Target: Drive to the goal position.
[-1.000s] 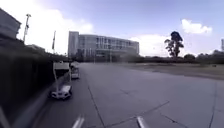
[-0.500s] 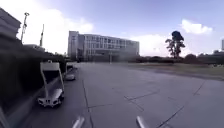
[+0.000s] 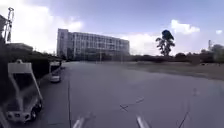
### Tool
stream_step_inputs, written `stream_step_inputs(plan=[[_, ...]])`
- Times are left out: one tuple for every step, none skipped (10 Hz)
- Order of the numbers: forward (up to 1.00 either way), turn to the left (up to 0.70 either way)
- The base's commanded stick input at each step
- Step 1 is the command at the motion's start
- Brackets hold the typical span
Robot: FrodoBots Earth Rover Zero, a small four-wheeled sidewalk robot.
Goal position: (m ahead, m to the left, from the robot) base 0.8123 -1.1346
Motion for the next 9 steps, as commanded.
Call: stream_step_inputs(plan=[[0.7, 0.0], [0.7, 0.0], [0.7, 0.0], [0.7, 0.15], [0.7, 0.27], [0.7, 0.27], [0.7, 0.27], [0.7, 0.27], [0.7, 0.17]])
